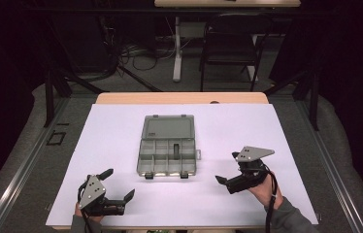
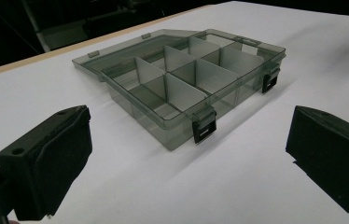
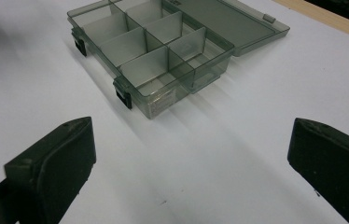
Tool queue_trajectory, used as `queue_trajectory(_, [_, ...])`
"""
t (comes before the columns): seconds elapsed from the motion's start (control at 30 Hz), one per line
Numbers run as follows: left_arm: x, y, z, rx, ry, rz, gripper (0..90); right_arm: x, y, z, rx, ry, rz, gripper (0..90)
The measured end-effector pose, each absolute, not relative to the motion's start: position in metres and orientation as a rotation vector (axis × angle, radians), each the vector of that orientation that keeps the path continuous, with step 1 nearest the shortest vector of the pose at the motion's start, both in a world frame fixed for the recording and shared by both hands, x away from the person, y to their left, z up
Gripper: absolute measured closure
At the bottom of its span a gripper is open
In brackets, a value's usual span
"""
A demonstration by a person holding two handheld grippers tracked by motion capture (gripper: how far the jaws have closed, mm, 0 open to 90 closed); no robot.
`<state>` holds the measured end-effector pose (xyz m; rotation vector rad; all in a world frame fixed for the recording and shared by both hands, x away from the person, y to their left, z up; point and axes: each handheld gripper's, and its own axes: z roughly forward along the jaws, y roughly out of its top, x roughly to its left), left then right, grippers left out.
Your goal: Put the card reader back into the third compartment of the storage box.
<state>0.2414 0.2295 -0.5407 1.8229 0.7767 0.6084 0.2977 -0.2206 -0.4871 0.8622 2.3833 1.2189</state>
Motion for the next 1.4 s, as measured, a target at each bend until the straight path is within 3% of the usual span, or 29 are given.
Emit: queue_trajectory(1.4, [0.243, 0.229, -0.544, 1.846, 0.784, 0.589, 0.2, 0.252, -0.271, -0.523, 0.923, 2.241, 1.222, 0.0])
